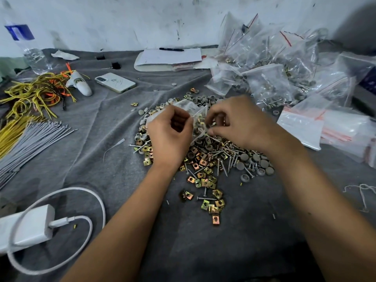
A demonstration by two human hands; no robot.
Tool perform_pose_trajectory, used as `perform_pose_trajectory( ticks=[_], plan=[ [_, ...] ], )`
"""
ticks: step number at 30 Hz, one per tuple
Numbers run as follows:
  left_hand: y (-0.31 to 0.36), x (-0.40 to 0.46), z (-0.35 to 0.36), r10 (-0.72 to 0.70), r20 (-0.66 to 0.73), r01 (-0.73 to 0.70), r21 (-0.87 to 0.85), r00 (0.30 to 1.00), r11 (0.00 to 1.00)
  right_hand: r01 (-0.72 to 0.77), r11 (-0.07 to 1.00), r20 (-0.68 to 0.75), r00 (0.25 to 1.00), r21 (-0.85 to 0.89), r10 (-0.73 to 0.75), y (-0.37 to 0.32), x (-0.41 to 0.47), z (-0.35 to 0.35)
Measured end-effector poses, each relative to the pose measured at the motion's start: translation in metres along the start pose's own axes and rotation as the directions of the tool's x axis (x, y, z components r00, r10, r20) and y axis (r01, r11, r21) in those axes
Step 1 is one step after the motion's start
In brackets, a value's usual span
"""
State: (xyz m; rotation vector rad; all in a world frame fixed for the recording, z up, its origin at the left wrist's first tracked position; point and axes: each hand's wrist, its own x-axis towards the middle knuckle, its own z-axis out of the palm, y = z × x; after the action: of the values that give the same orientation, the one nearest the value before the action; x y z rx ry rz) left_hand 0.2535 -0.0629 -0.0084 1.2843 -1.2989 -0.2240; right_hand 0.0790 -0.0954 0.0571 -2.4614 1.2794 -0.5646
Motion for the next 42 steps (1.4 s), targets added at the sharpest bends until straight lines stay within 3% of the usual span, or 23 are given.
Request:
perform_pose_trajectory(
  ticks=[3,8,11,18,19,21,24,26,28,36,40,42],
  plan=[
    [0.001,-0.001,0.000,0.026,0.036,-0.026,-0.005,0.999,1.000,0.055,0.998,-0.125,0.990,-0.023,-0.057,-0.005,0.009,0.010],
    [0.003,-0.001,-0.001,0.038,-0.009,-0.039,-0.061,0.999,0.997,0.052,0.983,-0.033,0.998,-0.176,-0.059,-0.003,0.019,0.025],
    [0.003,-0.001,-0.001,0.051,-0.030,-0.052,-0.055,0.998,0.997,0.035,0.982,-0.096,0.994,-0.185,-0.053,-0.003,0.016,0.029],
    [0.001,0.001,0.000,-0.014,-0.079,0.012,-0.015,0.997,1.000,-0.040,0.996,-0.174,0.983,0.075,0.052,0.000,0.009,0.012],
    [0.000,0.001,0.000,-0.021,-0.074,0.021,-0.008,0.997,1.000,-0.072,0.996,-0.144,0.986,0.052,0.079,0.000,0.008,0.006],
    [-0.001,0.001,0.000,-0.034,-0.043,0.034,0.014,0.999,0.999,-0.151,0.988,0.050,0.987,-0.042,0.153,-0.001,0.002,-0.005],
    [-0.001,0.000,0.001,-0.025,0.013,0.025,0.049,1.000,0.999,-0.270,0.953,0.408,0.861,-0.135,0.302,-0.009,-0.007,-0.012],
    [0.000,-0.001,0.000,-0.009,0.042,0.006,0.066,0.999,0.998,-0.292,0.933,0.504,0.786,-0.208,0.358,-0.017,-0.010,-0.009],
    [-0.001,-0.001,0.000,0.000,0.073,-0.005,0.079,0.997,0.997,-0.289,0.925,0.522,0.765,-0.245,0.377,-0.024,-0.012,-0.001],
    [-0.001,-0.002,-0.001,-0.007,0.122,-0.009,0.133,0.993,0.991,-0.259,0.951,0.510,0.802,-0.170,0.309,-0.023,-0.009,0.007],
    [0.000,-0.001,-0.001,-0.049,0.104,0.039,0.094,0.993,0.995,-0.276,0.961,0.397,0.878,-0.033,0.266,-0.010,-0.009,-0.004],
    [0.000,-0.001,-0.001,-0.058,0.108,0.048,0.092,0.993,0.995,-0.267,0.959,0.242,0.941,0.100,0.237,-0.007,-0.008,-0.006]
  ],
)
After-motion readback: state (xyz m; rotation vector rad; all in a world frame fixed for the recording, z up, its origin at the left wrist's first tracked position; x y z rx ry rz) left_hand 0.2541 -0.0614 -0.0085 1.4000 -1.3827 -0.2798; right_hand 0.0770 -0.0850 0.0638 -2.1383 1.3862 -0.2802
